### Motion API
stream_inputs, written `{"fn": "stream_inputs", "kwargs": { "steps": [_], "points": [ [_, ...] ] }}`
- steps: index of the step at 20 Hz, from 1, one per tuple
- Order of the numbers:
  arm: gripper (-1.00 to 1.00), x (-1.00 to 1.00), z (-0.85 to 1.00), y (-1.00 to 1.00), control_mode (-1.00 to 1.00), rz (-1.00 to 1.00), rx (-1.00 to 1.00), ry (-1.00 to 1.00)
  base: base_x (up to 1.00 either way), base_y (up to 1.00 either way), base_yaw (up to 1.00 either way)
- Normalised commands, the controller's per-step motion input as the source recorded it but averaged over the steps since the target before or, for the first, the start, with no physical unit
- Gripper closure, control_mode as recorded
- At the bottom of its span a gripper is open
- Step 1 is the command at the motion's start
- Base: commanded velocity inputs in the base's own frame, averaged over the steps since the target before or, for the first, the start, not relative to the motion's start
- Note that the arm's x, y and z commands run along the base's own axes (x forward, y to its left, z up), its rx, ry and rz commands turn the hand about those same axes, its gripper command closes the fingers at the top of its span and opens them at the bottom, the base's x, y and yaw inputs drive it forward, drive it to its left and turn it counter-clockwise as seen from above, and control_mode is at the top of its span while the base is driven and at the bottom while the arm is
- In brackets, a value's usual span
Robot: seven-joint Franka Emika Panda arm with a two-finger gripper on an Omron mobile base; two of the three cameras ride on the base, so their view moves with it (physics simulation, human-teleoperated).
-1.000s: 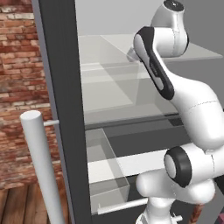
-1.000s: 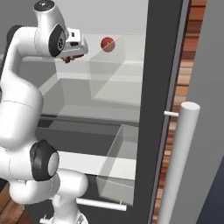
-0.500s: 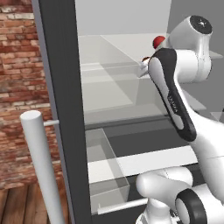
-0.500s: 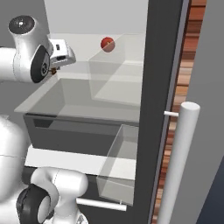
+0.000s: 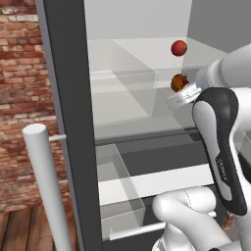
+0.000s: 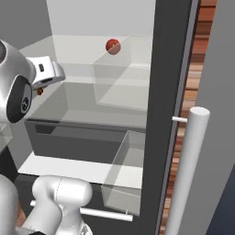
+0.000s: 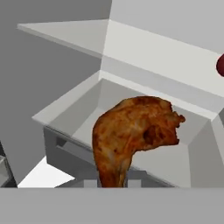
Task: Place one onion and one chicken drumstick in each tupperware on the nearby counter, to pack two identical lunches.
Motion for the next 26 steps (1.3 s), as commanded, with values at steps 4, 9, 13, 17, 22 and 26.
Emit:
{"fn": "stream_inputs", "kwargs": {
  "steps": [4,9,13,17,22,26],
  "points": [
    [1.00,-1.00,0.10,0.00,-1.00,0.00,-0.02,0.00,0.00,0.00,0.00],
    [1.00,-0.90,0.14,0.00,-1.00,0.00,0.00,0.00,0.00,0.00,0.00],
    [1.00,-0.21,0.02,0.00,1.00,0.00,0.00,0.00,-0.56,0.00,0.00],
    [1.00,0.00,0.00,0.00,1.00,0.00,0.00,0.00,-0.72,-0.02,0.00],
    [1.00,0.00,0.00,0.00,1.00,0.00,0.00,0.00,-0.85,0.00,0.00],
    [1.00,0.00,0.00,0.00,1.00,0.00,0.00,0.00,-0.98,0.00,0.00]
  ]
}}
